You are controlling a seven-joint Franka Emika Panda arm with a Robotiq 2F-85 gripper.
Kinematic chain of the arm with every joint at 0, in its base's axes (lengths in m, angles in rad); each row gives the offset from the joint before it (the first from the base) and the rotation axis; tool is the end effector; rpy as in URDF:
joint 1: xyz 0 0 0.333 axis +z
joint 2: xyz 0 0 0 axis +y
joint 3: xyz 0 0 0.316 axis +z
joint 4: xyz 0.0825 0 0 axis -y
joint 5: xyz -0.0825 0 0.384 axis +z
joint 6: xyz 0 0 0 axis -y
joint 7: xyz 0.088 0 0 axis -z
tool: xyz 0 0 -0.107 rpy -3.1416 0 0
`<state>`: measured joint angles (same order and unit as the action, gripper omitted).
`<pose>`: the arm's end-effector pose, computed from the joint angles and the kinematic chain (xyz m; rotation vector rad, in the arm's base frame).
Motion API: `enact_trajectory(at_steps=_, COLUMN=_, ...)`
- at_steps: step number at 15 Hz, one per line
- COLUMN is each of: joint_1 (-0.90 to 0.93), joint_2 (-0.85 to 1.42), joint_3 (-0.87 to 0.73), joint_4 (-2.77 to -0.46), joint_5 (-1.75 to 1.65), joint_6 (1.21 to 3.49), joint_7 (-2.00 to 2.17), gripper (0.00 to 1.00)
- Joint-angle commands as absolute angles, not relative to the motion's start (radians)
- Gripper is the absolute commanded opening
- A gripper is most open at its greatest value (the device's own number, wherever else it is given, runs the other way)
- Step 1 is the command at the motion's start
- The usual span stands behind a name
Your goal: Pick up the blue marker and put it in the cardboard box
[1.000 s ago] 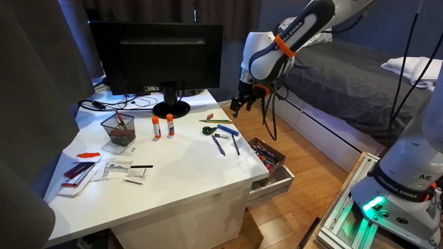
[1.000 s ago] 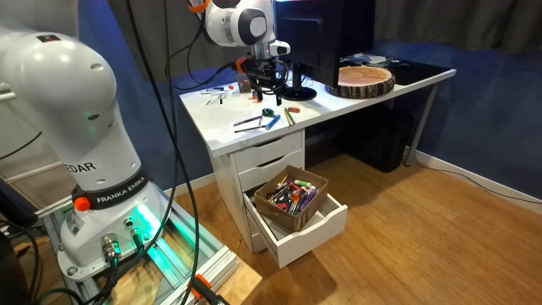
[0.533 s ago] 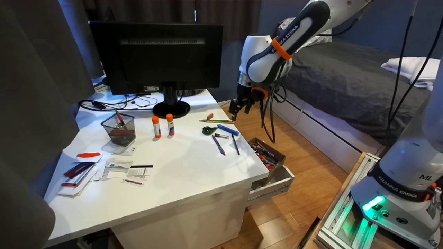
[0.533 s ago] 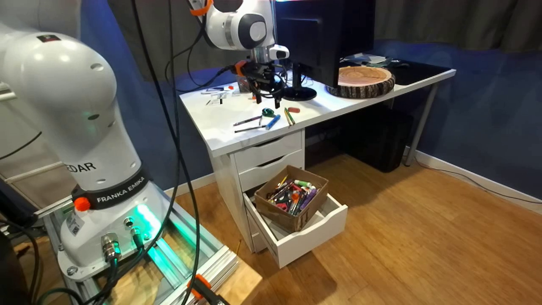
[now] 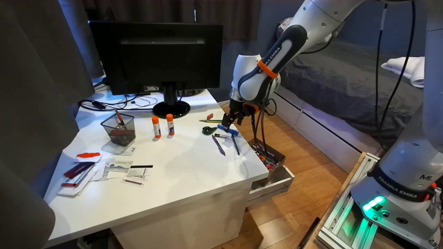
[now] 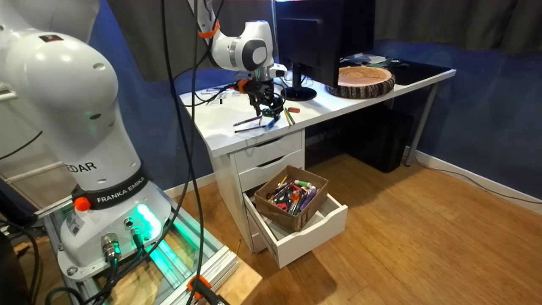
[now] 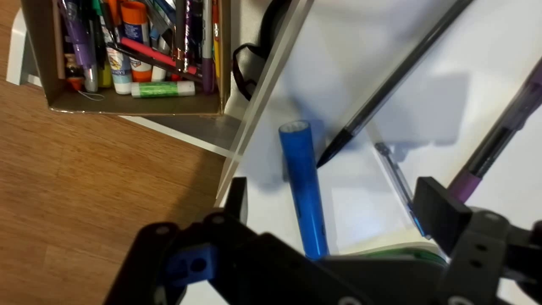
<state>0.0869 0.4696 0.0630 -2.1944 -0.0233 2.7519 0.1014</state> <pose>0.5570 0.0857 0.1760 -3.1079 -0.0957 -0.1339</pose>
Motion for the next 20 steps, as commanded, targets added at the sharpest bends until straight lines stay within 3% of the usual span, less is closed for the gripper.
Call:
enact_trajectory(at_steps=1, joint_1=0.094, joint_2=0.531, joint_3=0.059, joint_4=-2.131, joint_5=-0.013, joint_6=2.781, joint_7=0.09, gripper=0.99)
enact_trajectory(at_steps=4, joint_1=0.092, joint_2=0.556, joint_3=0.061, joint_4=-2.104, joint_5=-0.01, joint_6=2.797, joint_7=0.087, gripper=0.8)
enact_trajectory(at_steps=5, joint_1=0.088, joint_2=0.562, joint_3=0.065, joint_4=-2.099, joint_5=-0.006, joint_6=2.805, joint_7=0.083, gripper=0.65)
enact_trajectory(at_steps=8, joint_1=0.094, joint_2=0.577, joint_3=0.058, joint_4=-2.083, joint_5=-0.013, joint_6=2.812, joint_7=0.086, gripper=0.43)
enact_trajectory(at_steps=12, joint_1=0.096, joint_2=0.592, joint_3=0.052, joint_4=-2.072, joint_5=-0.016, joint_6=2.811, joint_7=0.088, gripper=0.34)
enact_trajectory(at_steps=14, joint_1=0.099, joint_2=0.6, joint_3=0.047, joint_4=-2.068, joint_5=-0.02, joint_6=2.813, joint_7=0.091, gripper=0.35)
enact_trajectory(at_steps=16, joint_1=0.097, joint_2=0.599, joint_3=0.048, joint_4=-2.071, joint_5=-0.017, joint_6=2.814, joint_7=0.091, gripper=0.11)
enact_trajectory(at_steps=18, joint_1=0.088, joint_2=0.57, joint_3=0.055, joint_4=-2.087, joint_5=-0.009, joint_6=2.799, joint_7=0.086, gripper=0.0)
enact_trajectory(at_steps=20, joint_1=0.08, joint_2=0.525, joint_3=0.057, joint_4=-2.115, joint_5=-0.005, joint_6=2.776, joint_7=0.083, gripper=0.05)
